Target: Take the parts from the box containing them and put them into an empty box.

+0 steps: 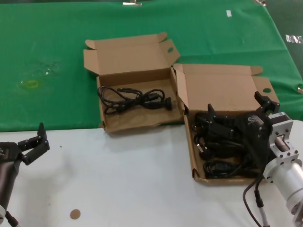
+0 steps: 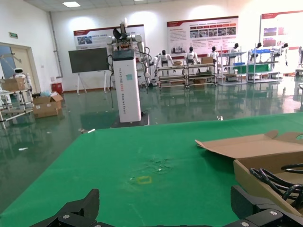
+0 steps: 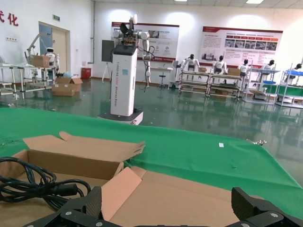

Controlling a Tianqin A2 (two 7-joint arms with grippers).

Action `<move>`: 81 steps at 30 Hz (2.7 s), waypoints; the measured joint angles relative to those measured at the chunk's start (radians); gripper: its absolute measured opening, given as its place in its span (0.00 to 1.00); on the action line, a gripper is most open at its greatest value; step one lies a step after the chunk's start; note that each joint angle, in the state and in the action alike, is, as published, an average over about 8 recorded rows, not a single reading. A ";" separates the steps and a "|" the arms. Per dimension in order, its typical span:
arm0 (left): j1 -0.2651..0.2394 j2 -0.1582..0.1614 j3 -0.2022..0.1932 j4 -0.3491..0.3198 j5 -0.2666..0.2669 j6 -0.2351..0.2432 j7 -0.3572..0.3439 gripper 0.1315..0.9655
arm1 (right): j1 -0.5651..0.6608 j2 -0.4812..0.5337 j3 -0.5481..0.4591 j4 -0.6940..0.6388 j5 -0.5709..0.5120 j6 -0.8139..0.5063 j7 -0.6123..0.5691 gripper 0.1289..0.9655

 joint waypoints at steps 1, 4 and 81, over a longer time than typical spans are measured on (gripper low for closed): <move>0.000 0.000 0.000 0.000 0.000 0.000 0.000 1.00 | 0.000 0.000 0.000 0.000 0.000 0.000 0.000 1.00; 0.000 0.000 0.000 0.000 0.000 0.000 0.000 1.00 | 0.000 0.000 0.000 0.000 0.000 0.000 0.000 1.00; 0.000 0.000 0.000 0.000 0.000 0.000 0.000 1.00 | 0.000 0.000 0.000 0.000 0.000 0.000 0.000 1.00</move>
